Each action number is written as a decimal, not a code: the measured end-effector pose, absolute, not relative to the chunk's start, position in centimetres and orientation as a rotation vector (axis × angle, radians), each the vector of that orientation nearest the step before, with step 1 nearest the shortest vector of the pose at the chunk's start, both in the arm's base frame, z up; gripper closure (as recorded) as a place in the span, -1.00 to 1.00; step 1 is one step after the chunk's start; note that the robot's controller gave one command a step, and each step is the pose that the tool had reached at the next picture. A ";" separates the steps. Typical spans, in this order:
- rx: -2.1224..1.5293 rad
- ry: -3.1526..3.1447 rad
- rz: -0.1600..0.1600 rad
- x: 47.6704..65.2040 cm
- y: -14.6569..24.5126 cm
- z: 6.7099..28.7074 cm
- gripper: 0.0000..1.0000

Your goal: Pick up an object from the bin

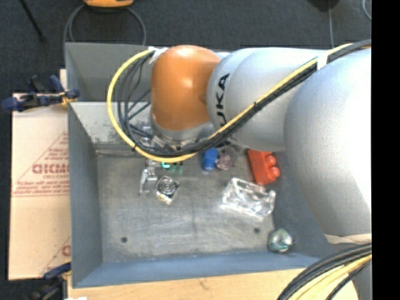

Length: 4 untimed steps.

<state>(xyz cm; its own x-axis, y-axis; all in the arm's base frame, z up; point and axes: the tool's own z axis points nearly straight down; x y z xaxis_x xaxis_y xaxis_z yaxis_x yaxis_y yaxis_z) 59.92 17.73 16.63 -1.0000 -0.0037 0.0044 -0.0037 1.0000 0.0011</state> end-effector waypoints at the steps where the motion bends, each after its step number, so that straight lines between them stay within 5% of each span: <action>1: 0.544 -3.102 -0.003 61.5 11.9 8.7 -1.00; 3: 1.132 -2.939 0.002 61.4 8.6 10.1 -1.00; 4: 1.578 -2.725 0.010 62.2 11.7 7.8 -1.00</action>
Offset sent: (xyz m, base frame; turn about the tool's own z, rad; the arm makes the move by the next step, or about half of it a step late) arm 0.0160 -0.0683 -0.0963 -0.3621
